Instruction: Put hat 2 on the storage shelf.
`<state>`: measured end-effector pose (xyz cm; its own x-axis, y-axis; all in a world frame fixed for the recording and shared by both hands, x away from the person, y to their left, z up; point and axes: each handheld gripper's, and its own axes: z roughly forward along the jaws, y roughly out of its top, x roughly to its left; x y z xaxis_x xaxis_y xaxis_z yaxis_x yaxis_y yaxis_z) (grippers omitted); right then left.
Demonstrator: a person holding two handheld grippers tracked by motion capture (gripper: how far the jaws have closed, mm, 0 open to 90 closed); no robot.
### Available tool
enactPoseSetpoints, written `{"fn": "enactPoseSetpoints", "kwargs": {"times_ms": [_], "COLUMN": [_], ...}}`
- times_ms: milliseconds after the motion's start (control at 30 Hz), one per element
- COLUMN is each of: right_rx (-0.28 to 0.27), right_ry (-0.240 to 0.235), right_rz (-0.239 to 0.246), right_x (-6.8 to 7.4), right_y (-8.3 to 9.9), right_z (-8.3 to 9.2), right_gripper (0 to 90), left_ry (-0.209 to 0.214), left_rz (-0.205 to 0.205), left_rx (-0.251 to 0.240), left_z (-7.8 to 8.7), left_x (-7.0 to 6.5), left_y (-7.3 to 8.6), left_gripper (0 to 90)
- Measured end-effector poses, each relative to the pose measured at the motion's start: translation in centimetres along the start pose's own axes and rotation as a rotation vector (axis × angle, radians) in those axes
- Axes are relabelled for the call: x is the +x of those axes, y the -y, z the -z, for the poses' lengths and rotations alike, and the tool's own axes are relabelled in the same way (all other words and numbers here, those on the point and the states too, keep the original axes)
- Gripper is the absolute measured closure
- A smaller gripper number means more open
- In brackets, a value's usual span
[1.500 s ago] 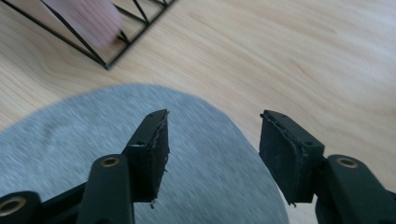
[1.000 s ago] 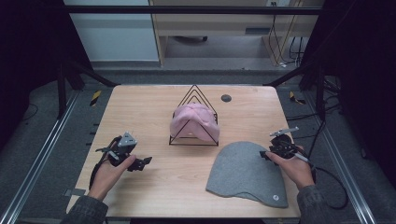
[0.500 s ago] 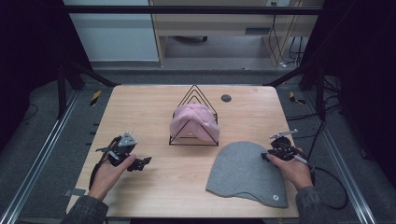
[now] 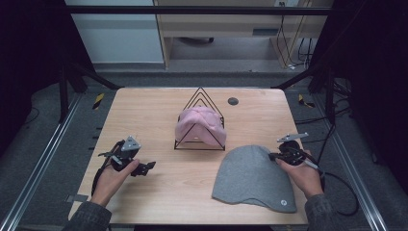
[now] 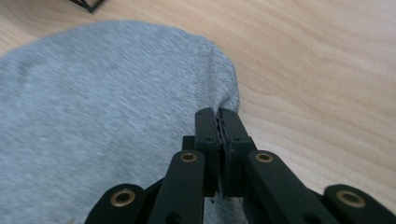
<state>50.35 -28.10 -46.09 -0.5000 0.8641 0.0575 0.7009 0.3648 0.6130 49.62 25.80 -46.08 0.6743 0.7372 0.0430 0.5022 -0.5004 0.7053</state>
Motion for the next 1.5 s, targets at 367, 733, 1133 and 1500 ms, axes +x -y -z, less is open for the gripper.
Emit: {"fn": "enactPoseSetpoints", "kwargs": {"times_ms": [367,733,1133,1500], "right_rx": [-0.094,-0.171,-0.208,-0.25], "right_ry": [-0.023,-0.061,-0.095,-0.097], "right_rz": [0.119,0.256,0.323,0.376], "right_x": [2.8,6.5,8.4,9.6], "right_y": [-2.5,-5.4,-7.7,-9.4], "right_z": [3.3,6.8,9.9,12.6], "right_gripper": [88.0,88.1,88.2,88.3], "left_ry": [0.006,0.02,0.018,0.02], "left_rz": [0.007,0.009,0.009,0.011], "left_rx": [0.002,-0.001,0.003,0.004], "left_z": [-0.1,-0.1,-0.1,-0.1], "left_x": [0.0,-0.1,0.0,-0.1], "left_y": [0.0,0.0,0.0,0.1], "left_gripper": [8.3,7.4,7.4,7.4]}}
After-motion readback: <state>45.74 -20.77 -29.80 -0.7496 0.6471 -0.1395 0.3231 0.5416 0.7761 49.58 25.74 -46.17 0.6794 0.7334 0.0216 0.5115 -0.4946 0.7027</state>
